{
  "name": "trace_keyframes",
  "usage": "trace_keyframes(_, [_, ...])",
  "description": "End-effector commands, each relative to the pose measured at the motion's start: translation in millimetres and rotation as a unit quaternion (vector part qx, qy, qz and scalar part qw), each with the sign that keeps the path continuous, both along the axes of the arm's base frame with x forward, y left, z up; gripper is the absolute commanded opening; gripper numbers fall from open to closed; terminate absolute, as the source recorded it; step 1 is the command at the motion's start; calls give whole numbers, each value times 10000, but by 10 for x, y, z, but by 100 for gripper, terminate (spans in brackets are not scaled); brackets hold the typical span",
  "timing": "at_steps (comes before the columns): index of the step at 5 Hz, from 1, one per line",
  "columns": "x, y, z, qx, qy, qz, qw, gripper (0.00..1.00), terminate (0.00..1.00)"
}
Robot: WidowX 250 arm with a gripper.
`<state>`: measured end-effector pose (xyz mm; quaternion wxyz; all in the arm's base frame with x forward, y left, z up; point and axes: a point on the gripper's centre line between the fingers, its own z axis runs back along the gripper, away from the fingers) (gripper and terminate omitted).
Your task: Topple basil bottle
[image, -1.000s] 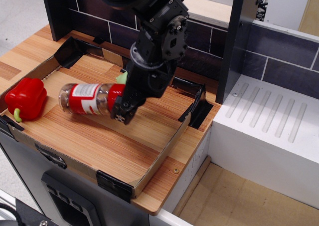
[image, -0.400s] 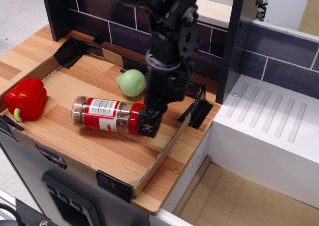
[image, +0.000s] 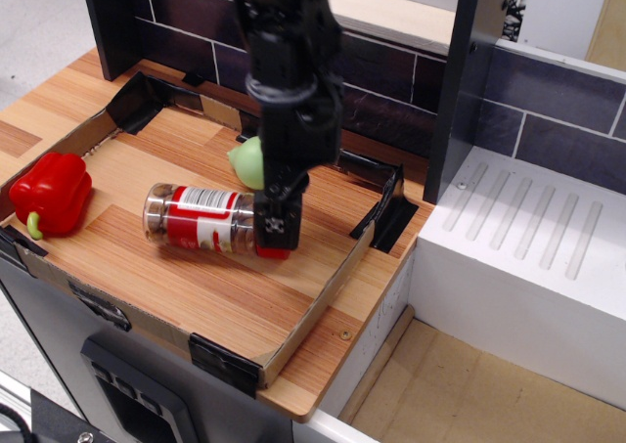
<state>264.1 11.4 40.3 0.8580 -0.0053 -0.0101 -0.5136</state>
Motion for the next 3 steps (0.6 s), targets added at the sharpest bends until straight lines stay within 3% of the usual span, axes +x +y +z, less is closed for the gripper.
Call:
trace_keyframes(1, [70, 136, 584, -25, -675, 900, 9936, 100, 0])
trace_keyframes(2, [70, 136, 584, -25, -675, 900, 9936, 100, 0])
trace_keyframes(3, [70, 136, 584, -25, -675, 900, 9936, 100, 100])
